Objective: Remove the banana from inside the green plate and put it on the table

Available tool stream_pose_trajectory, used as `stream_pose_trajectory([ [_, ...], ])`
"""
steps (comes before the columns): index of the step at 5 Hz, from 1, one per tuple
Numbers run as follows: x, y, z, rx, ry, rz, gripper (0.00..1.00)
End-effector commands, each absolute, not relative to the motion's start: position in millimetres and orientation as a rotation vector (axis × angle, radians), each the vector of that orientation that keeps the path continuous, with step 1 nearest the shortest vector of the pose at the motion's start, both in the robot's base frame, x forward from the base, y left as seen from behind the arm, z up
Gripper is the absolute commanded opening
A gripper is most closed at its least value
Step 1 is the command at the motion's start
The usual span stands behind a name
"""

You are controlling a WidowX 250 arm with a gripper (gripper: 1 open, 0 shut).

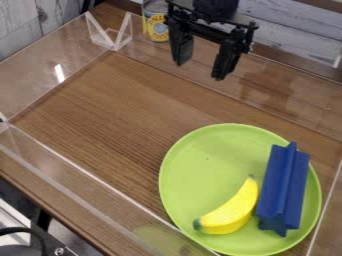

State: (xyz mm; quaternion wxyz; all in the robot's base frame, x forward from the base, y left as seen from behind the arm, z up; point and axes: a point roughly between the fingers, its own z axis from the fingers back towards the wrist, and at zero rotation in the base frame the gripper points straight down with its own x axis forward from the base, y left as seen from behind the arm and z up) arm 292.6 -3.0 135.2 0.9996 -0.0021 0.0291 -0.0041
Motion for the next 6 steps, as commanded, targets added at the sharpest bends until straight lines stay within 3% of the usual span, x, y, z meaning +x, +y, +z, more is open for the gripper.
stream_pose_trajectory([
  [1, 273, -15, 132.4, -0.005, 0.055, -0.01, 1.0],
  [3, 220, -58, 128.0, -0.014, -0.012, -0.094, 1.0],
  [5, 197, -91, 116.7, -0.011, -0.093, -0.137, 1.0],
  [6, 193, -98, 98.5, -0.022, -0.118, -0.149, 1.0],
])
